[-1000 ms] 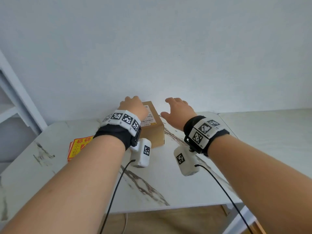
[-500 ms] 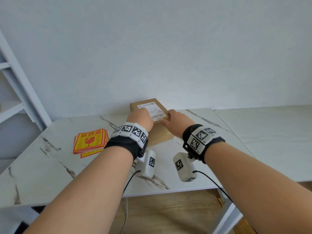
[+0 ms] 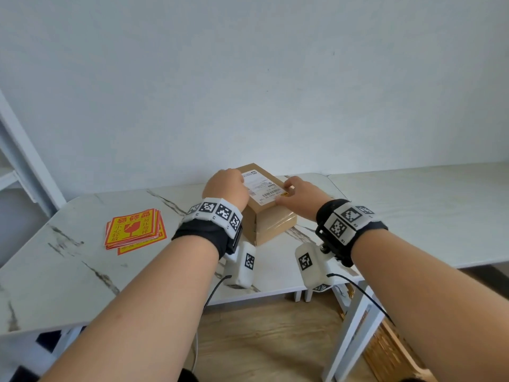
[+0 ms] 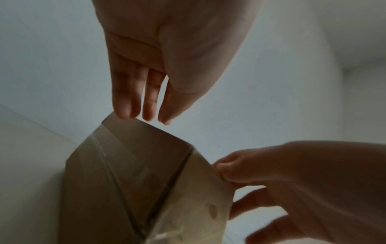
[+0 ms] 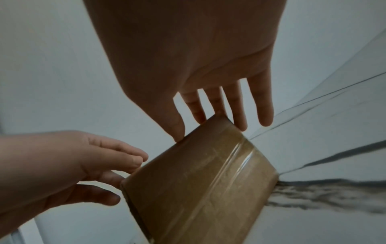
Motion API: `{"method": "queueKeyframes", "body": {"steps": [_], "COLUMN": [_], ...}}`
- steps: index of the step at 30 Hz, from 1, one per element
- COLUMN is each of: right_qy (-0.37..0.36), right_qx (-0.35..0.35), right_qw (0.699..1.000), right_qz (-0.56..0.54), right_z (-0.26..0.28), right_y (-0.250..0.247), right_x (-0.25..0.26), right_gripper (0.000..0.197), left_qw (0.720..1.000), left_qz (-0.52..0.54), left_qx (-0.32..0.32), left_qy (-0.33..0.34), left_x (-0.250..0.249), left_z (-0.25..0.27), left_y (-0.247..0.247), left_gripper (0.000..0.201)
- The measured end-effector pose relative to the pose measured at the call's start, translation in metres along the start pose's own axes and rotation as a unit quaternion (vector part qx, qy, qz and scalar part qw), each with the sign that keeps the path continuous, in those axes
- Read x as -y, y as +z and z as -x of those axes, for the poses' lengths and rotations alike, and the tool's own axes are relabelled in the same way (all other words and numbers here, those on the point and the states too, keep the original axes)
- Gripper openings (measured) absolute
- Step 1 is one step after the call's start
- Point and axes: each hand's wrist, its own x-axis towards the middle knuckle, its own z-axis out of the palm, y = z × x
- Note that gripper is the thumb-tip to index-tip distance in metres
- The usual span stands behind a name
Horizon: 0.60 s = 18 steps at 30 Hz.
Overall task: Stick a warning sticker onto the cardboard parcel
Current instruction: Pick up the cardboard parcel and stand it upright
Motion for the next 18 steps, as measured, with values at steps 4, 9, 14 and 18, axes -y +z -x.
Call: {"method": "queueKeyframes", "body": {"steps": [4,9,14,18], "right_qy": [-0.002,0.021,0.049,0.057], "right_qx": [-0.012,-0.064,-0.053,-0.054], "right_qw": [0.999,0.998,0.997,0.997], "right_qz": [0.034,0.016,-0.004,-0.008], "right_z": [0.016,0.022,0.014,0.010], "right_y": [0.004,0.014,0.011,0.007], "right_x": [-0.011,-0.015,-0.014,-0.018], "right_gripper": [0.055,0.052,0.043,0.045], "left_qw": [0.995,0.984,0.983,0.993], "left_qz": [-0.006,0.064,0.101,0.026], "left_qx": [0.084,0.139,0.116,0.076], "left_qy": [-0.057,-0.093,-0.099,-0.088], "left_x": [0.016,0.019,0.000,-0.011], "left_z": [-0.013,-0.021,-0.021,-0.017], "left_y": [0.009,0.017,0.024,0.024], "left_gripper": [0.066,0.092,0.098,0.077]}}
